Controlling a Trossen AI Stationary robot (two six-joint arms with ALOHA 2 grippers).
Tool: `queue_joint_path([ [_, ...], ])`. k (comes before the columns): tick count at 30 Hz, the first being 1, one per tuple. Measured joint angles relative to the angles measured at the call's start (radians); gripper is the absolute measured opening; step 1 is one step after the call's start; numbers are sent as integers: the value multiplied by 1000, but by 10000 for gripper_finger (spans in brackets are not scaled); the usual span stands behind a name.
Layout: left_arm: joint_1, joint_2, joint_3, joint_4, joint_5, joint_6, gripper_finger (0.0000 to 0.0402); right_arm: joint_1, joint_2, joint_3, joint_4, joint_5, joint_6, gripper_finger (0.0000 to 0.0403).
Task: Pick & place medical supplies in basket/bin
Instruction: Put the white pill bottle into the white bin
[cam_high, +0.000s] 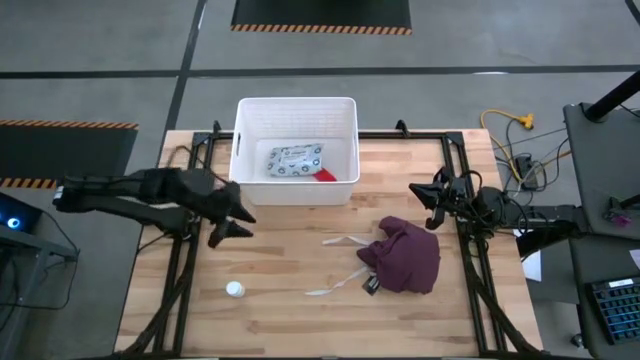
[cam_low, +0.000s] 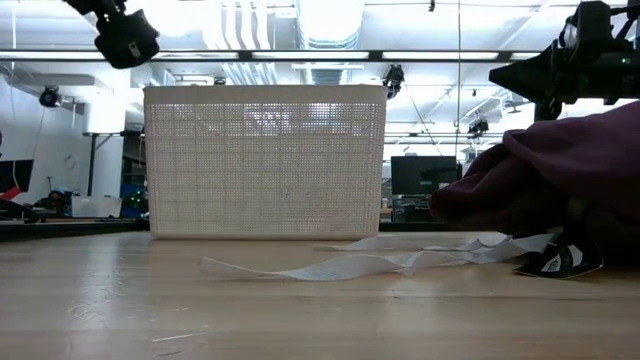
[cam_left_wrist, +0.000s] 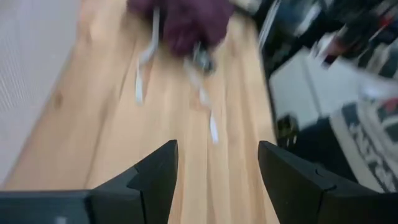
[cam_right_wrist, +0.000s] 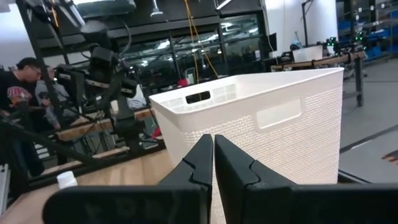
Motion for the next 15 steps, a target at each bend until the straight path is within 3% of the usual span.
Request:
queue_joint_path([
  [10,-147,349,360,-482,-8,33,205,0,0,0,0,-1,-88,9],
  [15,-299,487,466,-550,-149,64,205,0,0,0,0,-1,-96,9],
])
